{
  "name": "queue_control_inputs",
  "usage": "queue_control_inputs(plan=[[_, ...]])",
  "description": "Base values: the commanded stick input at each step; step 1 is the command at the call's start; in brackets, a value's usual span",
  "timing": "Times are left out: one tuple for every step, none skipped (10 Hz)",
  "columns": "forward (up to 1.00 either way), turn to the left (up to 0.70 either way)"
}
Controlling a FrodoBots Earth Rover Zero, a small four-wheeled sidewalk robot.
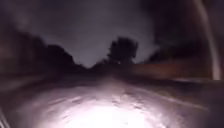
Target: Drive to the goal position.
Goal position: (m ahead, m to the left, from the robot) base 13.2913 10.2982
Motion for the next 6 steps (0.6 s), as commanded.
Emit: queue_control_inputs(plan=[[0.70, 0.00], [0.70, 0.00], [0.70, 0.00], [0.70, 0.00], [0.70, 0.00], [0.70, 0.00]])
